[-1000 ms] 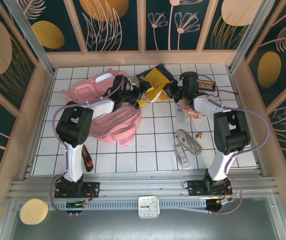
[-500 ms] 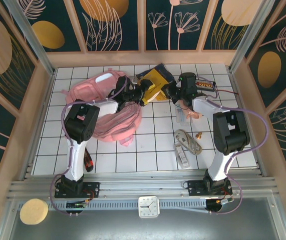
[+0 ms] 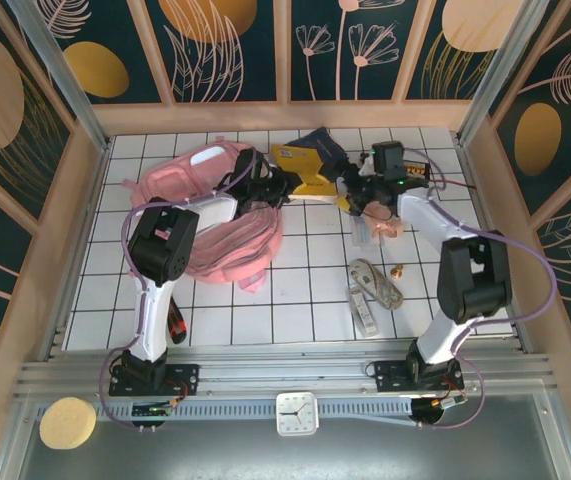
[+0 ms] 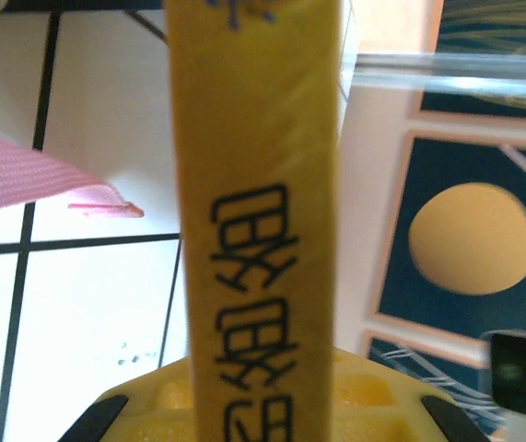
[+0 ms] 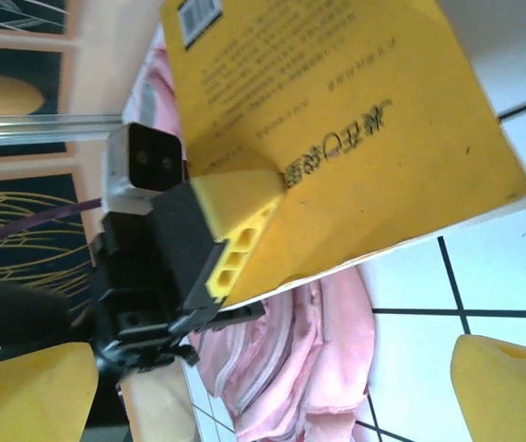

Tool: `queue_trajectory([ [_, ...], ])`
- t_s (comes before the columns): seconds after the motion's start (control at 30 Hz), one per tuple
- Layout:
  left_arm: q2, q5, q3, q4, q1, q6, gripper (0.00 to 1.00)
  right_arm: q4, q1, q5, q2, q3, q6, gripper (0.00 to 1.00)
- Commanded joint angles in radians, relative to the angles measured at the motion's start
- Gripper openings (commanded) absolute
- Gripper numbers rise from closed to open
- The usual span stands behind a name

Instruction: Pack books, pencil case, and school supplies into a backpack

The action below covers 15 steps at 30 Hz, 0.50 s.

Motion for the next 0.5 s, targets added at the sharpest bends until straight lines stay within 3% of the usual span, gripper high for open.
queue_trajectory([
  [0.0, -0.139, 0.070, 0.098, -0.251, 0.025, 0.231, 0.00, -0.088, -0.074, -0.124, -0.071, 0.028, -0.150, 0.99],
  [0.1, -0.197, 0.175, 0.063, -0.198, 0.046, 0.230, 0.00, -0.006, -0.102, -0.250, -0.064, -0.007, -0.155, 0.99],
  [0.23, -0.271, 0.278, 0.019, -0.120, 0.053, 0.205, 0.00, 0.108, -0.105, -0.328, -0.040, -0.031, -0.148, 0.99],
  [0.37, -0.346, 0.338, -0.099, 0.071, 0.051, 0.085, 0.00, 0.297, -0.103, -0.393, -0.024, -0.077, -0.058, 0.99],
  [0.47, -0.385, 0.363, -0.152, 0.095, 0.049, 0.085, 0.00, 0.435, -0.085, -0.430, -0.008, -0.094, 0.019, 0.99],
])
